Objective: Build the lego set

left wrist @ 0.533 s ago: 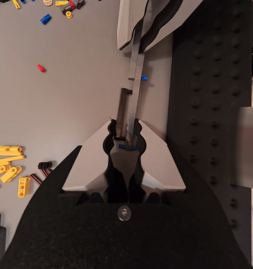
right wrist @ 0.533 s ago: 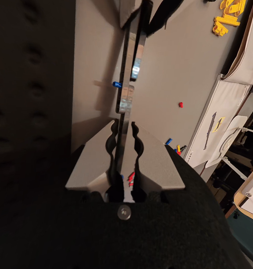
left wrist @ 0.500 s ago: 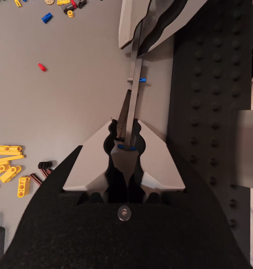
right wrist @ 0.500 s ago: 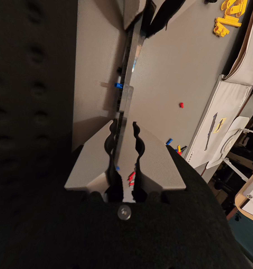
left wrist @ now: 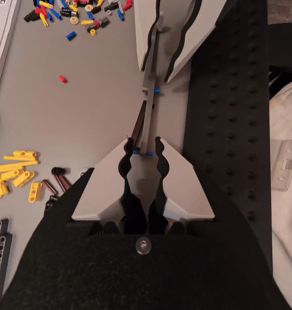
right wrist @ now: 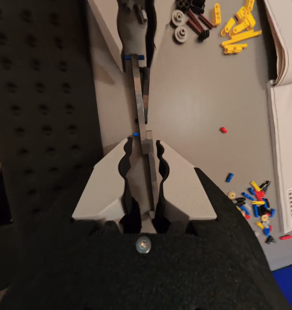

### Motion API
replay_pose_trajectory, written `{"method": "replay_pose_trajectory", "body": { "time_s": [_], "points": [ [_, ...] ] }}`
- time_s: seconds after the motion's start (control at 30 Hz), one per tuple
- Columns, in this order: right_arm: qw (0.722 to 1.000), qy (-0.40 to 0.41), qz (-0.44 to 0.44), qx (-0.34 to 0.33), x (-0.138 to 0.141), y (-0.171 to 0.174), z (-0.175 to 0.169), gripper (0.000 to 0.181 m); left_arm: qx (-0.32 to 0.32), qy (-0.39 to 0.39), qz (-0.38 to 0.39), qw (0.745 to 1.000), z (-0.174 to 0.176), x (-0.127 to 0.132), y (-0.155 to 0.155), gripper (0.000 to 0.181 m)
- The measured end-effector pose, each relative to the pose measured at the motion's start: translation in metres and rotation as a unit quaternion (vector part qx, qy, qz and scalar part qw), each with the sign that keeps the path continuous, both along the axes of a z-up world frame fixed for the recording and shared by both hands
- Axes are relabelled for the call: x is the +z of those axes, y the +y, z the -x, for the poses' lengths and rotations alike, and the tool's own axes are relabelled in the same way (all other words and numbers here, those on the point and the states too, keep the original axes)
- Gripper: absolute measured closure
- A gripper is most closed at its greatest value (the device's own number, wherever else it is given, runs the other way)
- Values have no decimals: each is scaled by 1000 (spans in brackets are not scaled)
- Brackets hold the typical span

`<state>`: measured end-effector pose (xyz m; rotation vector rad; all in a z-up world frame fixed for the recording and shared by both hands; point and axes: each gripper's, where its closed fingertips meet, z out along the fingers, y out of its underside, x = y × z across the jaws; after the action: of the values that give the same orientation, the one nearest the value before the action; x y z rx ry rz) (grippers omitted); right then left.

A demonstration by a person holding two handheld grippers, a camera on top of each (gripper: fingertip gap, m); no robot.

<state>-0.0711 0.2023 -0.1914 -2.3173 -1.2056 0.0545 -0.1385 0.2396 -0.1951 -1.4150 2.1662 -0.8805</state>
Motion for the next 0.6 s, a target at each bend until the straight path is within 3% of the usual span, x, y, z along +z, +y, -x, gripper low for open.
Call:
{"method": "replay_pose_trajectory", "body": {
  "time_s": [0.1, 0.33, 0.6],
  "points": [
    [999, 23, 9, -30, -5, 0, -11, 151, 12, 10, -12, 1000, 8, -7, 10, 157],
    [999, 19, 43, -4, -21, -5, -9, 164, 3, 7, -1, 1000, 10, -11, 4, 165],
    [995, 3, 102, -12, -19, -17, 2, 165, 2, 8, -2, 1000, 12, -8, 6, 145]
  ]
}}
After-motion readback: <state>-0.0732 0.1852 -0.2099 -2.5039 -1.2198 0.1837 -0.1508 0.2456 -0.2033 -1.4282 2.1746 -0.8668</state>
